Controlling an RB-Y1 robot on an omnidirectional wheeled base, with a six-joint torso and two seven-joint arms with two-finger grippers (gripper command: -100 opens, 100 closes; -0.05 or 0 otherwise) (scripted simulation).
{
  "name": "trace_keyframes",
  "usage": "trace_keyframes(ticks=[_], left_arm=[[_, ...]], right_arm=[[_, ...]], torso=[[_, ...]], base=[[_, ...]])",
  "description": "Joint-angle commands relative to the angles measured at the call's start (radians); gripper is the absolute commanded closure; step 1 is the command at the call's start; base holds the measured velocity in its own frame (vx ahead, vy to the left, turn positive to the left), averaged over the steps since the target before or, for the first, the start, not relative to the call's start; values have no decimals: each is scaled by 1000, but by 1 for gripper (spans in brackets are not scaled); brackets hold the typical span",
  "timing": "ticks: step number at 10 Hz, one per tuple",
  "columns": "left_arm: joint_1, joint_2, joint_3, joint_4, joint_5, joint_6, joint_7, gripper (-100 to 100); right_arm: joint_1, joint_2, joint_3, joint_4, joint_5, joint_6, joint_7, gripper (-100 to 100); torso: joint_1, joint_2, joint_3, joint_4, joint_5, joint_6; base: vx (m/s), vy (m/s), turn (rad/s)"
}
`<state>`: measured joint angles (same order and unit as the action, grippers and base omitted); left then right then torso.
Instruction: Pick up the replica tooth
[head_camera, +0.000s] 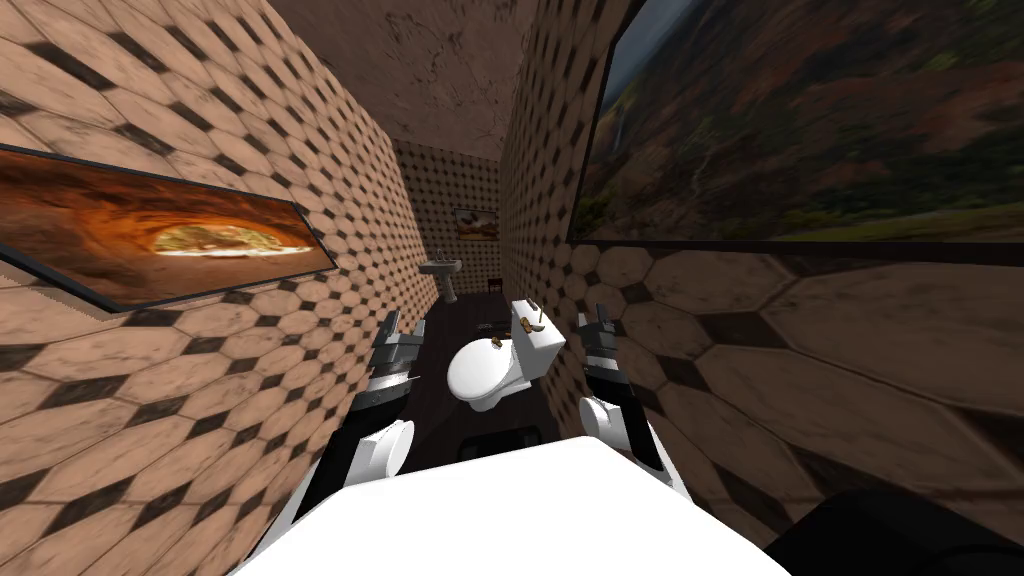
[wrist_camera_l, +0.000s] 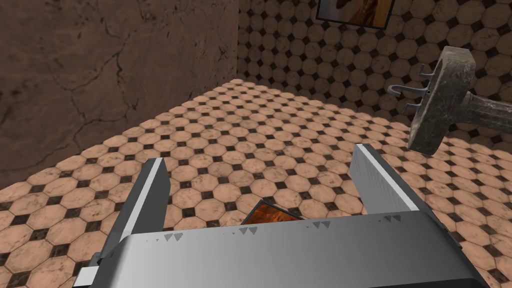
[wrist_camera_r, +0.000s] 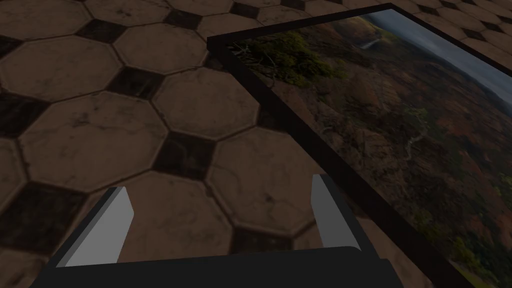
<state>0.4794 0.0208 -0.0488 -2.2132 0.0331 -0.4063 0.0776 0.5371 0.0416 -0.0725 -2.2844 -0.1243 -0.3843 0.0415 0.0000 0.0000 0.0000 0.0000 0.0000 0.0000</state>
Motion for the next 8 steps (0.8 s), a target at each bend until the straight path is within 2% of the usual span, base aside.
trace_keyframes(ticks=[1,6,7,8], left_arm=[[0,0,0,0,0,0,0,0],[0,0,0,0,0,0,0,0],[0,0,0,0,0,0,0,0],[0,0,0,0,0,0,0,0]], right_arm=[[4,-31,-4,6,6,3,-2,-100],[36,-179,-37,56,60,30,-11,-100],[36,-193,-37,56,60,30,-11,-100],[46,-230,-46,72,76,37,-12,-100]], torso=[[0,0,0,0,0,0],[7,3,2,1,2,0],[6,3,1,1,1,0],[3,2,1,0,1,0]], base=[[-15,30,82],[-38,86,156],[-14,41,62],[-6,37,124]])
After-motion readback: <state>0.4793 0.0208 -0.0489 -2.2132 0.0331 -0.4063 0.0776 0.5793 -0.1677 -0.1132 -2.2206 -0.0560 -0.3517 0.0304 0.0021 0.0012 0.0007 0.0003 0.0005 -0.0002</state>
